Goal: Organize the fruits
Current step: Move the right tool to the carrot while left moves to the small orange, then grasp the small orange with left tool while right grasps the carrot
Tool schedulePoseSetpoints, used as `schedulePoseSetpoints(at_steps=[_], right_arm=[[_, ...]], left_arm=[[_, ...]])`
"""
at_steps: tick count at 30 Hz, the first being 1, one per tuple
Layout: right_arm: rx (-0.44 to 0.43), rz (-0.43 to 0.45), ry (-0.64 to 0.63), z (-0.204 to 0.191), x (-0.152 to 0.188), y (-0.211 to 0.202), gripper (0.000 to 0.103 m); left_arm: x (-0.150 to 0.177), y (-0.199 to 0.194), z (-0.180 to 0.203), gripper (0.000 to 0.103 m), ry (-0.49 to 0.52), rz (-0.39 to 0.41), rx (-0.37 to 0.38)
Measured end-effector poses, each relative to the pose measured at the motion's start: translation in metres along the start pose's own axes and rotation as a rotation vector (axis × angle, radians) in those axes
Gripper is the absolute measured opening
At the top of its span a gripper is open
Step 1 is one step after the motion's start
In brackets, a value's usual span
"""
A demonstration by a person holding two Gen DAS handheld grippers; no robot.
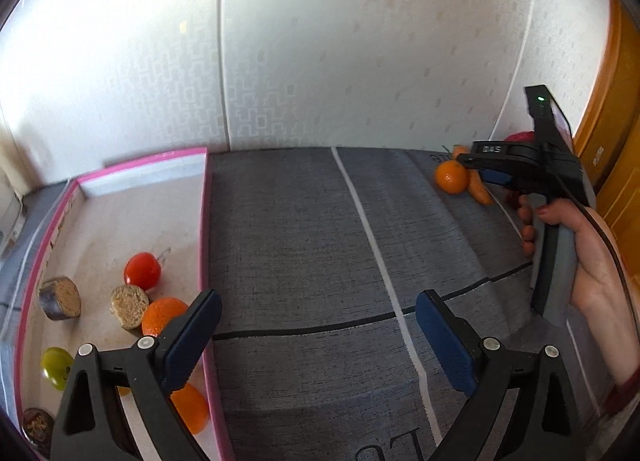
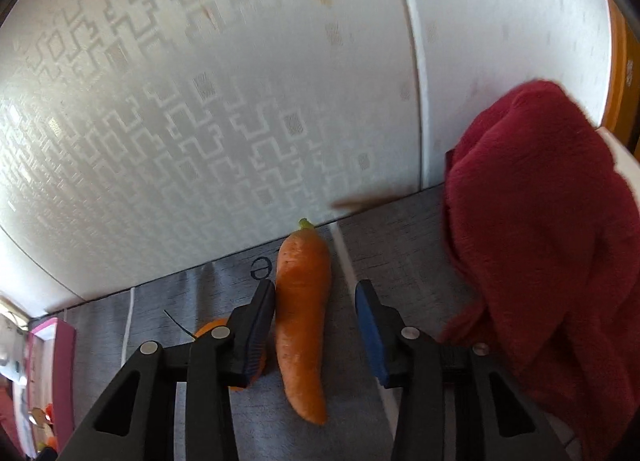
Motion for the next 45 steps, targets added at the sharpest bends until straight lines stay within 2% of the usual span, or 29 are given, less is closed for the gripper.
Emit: schedulePoseSetpoints(at_steps=[4,5,6,11,18,24,28,30,39,45], right_arm=[[0.069,0.014,-0.113,-0.011,0.001,0.005,0.037],[0.064,0.017,-0.126,-0.014,0.002,0.005,0.029],[0.054,0.014,-0.118,-0.014,0.004,0.003,0.028],[0.056,-0.003,-0.074,-0.004,0.011,-0.005,0.028],[0.04,-0.042,-0.004,0.038,0.017,-0.015,0.028],[0.022,-0.058,0.013,0.058,0.012,-0.012,0.028],[0.013,-0.074,0.031,0.063,0.008,-0.008,0.028],[0.003,-0.08,0.054,0.054,0.007,-0.005,0.028],[0.029,-0.089,0.085,0.071,0.008,-0.006,0.029],[0.036,-0.09,0.093,0.07,0.009,0.0,0.029]], left_arm=[[0.001,0.001,0.011,0.098,0.046,0.002,-0.005],[0.002,0.002,0.014,0.098,0.045,-0.004,0.002],[0.002,0.003,0.015,0.098,0.043,-0.009,0.006],[-0.003,0.011,0.028,0.098,0.043,-0.04,0.012],[-0.035,0.035,0.066,0.098,0.076,-0.05,0.016],[-0.063,0.083,0.097,0.098,0.106,-0.096,0.02],[-0.078,0.115,0.108,0.098,0.063,-0.152,0.055],[-0.082,0.126,0.11,0.098,0.051,-0.169,0.055],[-0.094,0.158,0.135,0.097,0.124,-0.15,0.031],[-0.098,0.181,0.16,0.088,0.151,-0.149,0.035]])
Point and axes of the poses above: each gripper's, at about its wrist camera, not at the fingertips, and y roughly the way its jaws point, z to its right, x to its underside, the point moved 6 cm from there along y, roughly the way its jaws point, and after that the axes turned 3 degrees about x, right-handed, at the moved point
